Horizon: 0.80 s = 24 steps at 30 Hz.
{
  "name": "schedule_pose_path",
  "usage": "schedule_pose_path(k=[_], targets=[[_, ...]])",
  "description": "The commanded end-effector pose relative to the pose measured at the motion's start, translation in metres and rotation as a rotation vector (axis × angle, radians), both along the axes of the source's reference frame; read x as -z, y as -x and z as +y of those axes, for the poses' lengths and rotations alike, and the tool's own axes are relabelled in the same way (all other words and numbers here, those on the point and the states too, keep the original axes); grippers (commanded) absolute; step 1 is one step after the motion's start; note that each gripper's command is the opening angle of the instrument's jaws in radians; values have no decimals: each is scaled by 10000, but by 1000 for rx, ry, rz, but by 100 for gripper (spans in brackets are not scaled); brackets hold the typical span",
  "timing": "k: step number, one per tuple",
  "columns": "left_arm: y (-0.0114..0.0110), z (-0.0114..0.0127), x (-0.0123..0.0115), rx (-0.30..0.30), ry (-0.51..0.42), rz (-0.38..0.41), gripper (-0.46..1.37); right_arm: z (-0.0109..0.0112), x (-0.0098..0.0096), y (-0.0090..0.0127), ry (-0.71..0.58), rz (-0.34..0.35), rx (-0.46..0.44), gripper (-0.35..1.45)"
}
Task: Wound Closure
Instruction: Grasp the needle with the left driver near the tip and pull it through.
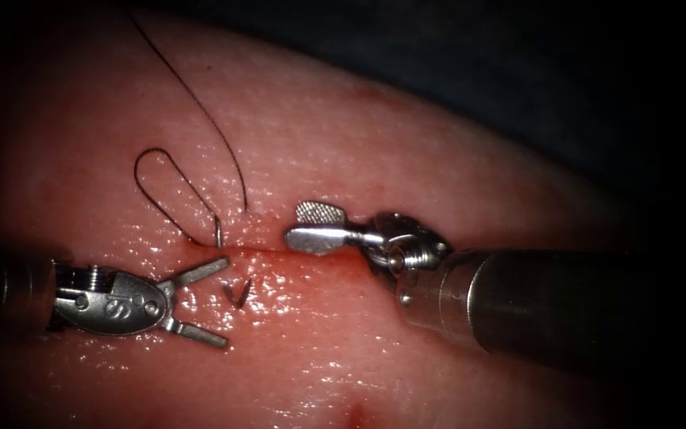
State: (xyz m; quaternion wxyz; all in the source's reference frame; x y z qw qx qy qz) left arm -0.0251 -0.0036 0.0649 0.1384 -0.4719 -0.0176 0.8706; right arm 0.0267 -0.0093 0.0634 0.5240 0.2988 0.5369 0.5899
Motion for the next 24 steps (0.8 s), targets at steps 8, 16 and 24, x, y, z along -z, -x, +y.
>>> schedule_pose_path(k=[8, 16, 24], targets=[[6, 2, -1, 70, -69, 6, 17, -1, 0, 0, 1, 0, 0, 87], [13, 3, -2, 171, -170, 4, -24, -1, 0, 0, 1, 0, -1, 80], [6, -2, 4, 138, -298, -62, -35, -1, 0, 0, 1, 0, -1, 75]])
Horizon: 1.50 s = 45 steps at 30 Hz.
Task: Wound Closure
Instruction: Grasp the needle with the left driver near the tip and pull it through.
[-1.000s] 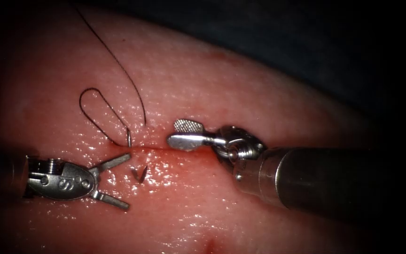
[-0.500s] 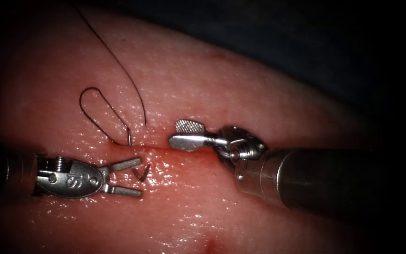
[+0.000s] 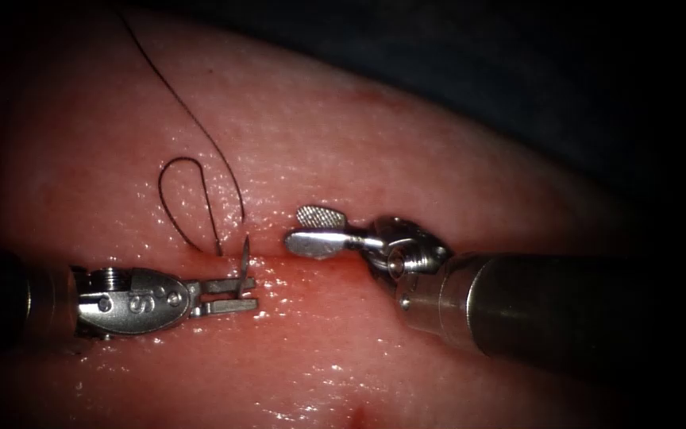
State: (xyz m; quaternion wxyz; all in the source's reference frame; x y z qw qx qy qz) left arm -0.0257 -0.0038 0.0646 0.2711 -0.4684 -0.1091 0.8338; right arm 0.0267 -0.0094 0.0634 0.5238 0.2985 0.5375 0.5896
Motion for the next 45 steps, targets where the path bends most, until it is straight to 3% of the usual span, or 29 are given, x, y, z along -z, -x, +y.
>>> schedule_pose_path(k=[1, 5, 11, 15, 25, 30, 38, 45], targets=[[-1, 0, 2, -16, -11, -26, -35, 0, 0, 0, 0, -1, 0, 74], [-5, 3, 5, 27, -65, -100, -35, 0, 0, 0, 0, -1, 0, 72], [-8, 6, 13, 109, -271, -251, -35, -1, 1, -1, -1, -1, 0, 70], [-6, 6, 20, 107, -386, -342, -35, -1, 1, -1, 0, -1, -1, 68], [-11, 11, 30, 107, -487, -448, -35, -1, 1, -2, 5, -3, 0, 67], [-20, 18, 47, 116, -537, -480, -35, -1, 0, -3, 0, -2, -3, 63], [-25, 30, 74, 120, -552, -523, -35, -2, 0, -4, -4, -1, -5, 62], [-28, 42, 103, 60, -357, -559, -35, -2, 0, -4, -4, -1, -5, 61]])
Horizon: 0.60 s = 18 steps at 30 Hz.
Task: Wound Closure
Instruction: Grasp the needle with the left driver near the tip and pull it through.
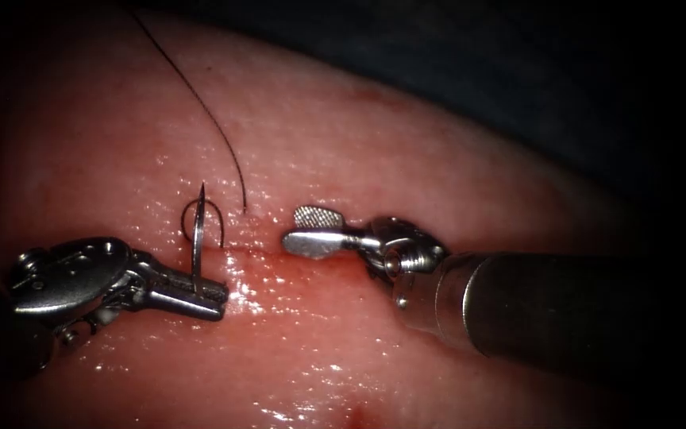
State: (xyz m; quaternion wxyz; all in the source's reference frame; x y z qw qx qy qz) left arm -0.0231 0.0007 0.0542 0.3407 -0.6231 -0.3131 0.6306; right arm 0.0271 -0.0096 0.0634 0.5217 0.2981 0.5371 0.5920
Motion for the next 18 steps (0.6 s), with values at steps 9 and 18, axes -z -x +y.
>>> schedule_pose_path(k=[9, 18], targets=[[-7, 14, 32, 45, 493, 67, -35, 0, 0, 0, 0, -1, 0, 58], [-11, 45, 47, 178, 912, 110, -35, -2, 0, 0, 0, -1, 0, 56]])
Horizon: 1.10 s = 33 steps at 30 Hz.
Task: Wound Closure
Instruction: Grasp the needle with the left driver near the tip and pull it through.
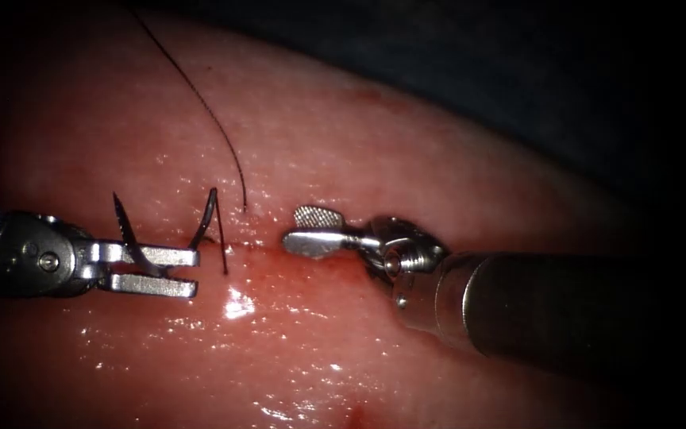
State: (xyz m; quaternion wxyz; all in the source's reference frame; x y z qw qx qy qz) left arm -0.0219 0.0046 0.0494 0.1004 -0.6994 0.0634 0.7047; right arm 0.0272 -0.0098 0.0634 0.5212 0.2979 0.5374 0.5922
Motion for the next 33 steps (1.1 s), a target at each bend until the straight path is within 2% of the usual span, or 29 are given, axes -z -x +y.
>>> schedule_pose_path(k=[1, 5, 15, 21, 26, 33], targets=[[-1, 11, 0, 25, 20, -5, -35, 0, 0, 0, 1, 0, 3, 57], [-7, 38, 7, 74, 91, -5, -35, -1, 0, 0, 2, 3, 6, 57], [-14, 79, 29, 171, 263, 42, -35, -2, 0, -1, 3, 6, 11, 57], [-18, 99, 46, 217, 294, 46, -35, -3, 0, -1, 3, 8, 13, 57], [-19, 108, 58, 241, 313, 56, -35, -3, 0, -1, 3, 10, 16, 57], [-17, 108, 58, 287, 332, 49, -35, -4, 0, -1, 3, 10, 17, 57]])
